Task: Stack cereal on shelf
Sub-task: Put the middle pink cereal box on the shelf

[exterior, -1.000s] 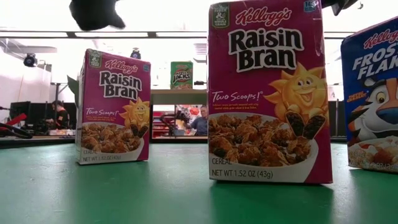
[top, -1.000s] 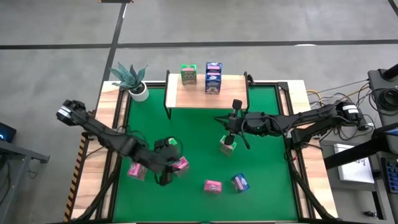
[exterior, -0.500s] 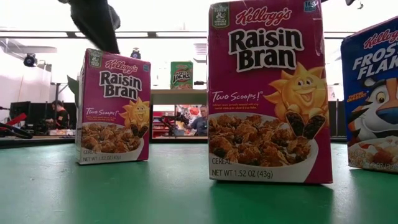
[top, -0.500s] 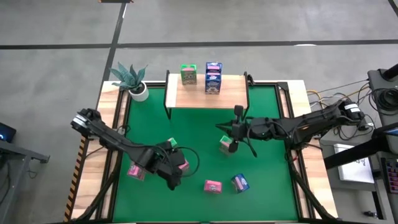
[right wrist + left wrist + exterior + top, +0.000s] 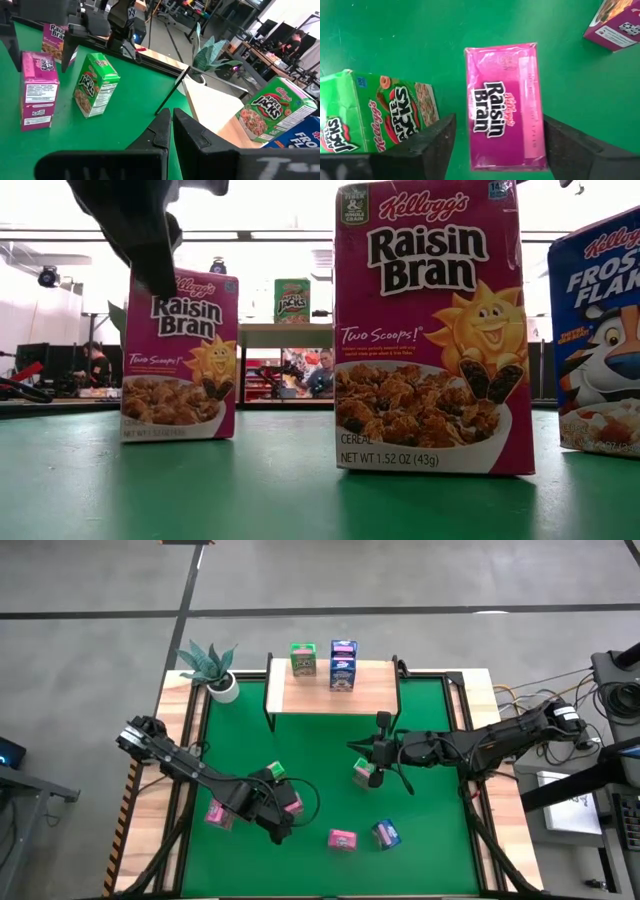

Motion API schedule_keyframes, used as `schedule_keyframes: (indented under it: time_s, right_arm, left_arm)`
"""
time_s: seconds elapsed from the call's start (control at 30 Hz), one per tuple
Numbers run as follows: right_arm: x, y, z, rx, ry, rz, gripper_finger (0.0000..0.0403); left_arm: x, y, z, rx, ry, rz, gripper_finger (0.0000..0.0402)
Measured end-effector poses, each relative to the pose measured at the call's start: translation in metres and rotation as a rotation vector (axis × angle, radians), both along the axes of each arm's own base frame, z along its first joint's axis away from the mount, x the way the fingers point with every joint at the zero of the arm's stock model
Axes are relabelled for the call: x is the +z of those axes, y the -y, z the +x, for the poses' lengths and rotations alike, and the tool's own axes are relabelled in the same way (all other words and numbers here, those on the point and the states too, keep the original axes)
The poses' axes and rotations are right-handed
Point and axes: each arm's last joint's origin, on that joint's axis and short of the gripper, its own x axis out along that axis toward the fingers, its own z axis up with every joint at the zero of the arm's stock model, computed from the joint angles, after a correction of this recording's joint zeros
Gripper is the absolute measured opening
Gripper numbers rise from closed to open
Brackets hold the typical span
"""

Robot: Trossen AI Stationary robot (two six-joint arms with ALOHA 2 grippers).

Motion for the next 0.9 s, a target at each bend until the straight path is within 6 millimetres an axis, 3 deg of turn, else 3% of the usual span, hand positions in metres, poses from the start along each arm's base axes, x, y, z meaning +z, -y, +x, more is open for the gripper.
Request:
schedule_keyframes:
  time_s: [0.27, 0.47, 0.7, 0.9]
  right_arm:
    - [0.000, -0.002, 0.000, 0.007, -0.001, 0.001, 0.0009]
    - [0.001, -0.013, -0.004, 0.056, 0.000, -0.019, 0.0009]
    - [0.004, -0.017, -0.015, 0.095, 0.019, -0.037, 0.0009]
    - [0.007, -0.014, -0.037, 0.146, 0.060, -0.029, 0.0009]
  left_arm:
    - [0.000, 0.000, 0.000, -0.035, -0.004, 0.013, 0.0175]
    - [0.006, -0.001, 0.000, -0.102, 0.020, 0.027, 0.0153]
    - [0.036, -0.008, 0.000, -0.220, 0.187, 0.067, 0.0153]
    - [0.069, -0.029, 0.003, -0.292, 0.371, 0.182, 0.0153]
